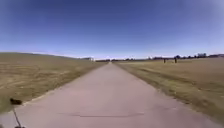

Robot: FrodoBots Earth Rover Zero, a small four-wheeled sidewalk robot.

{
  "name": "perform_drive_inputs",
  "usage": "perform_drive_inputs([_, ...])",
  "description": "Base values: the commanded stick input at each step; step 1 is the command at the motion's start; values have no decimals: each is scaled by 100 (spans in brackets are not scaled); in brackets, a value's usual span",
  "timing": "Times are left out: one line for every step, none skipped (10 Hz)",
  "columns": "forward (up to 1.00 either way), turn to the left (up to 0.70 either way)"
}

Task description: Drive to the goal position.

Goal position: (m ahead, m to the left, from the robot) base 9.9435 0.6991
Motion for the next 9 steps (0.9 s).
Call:
perform_drive_inputs([100,0])
perform_drive_inputs([100,0])
perform_drive_inputs([100,0])
perform_drive_inputs([100,0])
perform_drive_inputs([100,0])
perform_drive_inputs([100,0])
perform_drive_inputs([100,0])
perform_drive_inputs([100,0])
perform_drive_inputs([100,0])
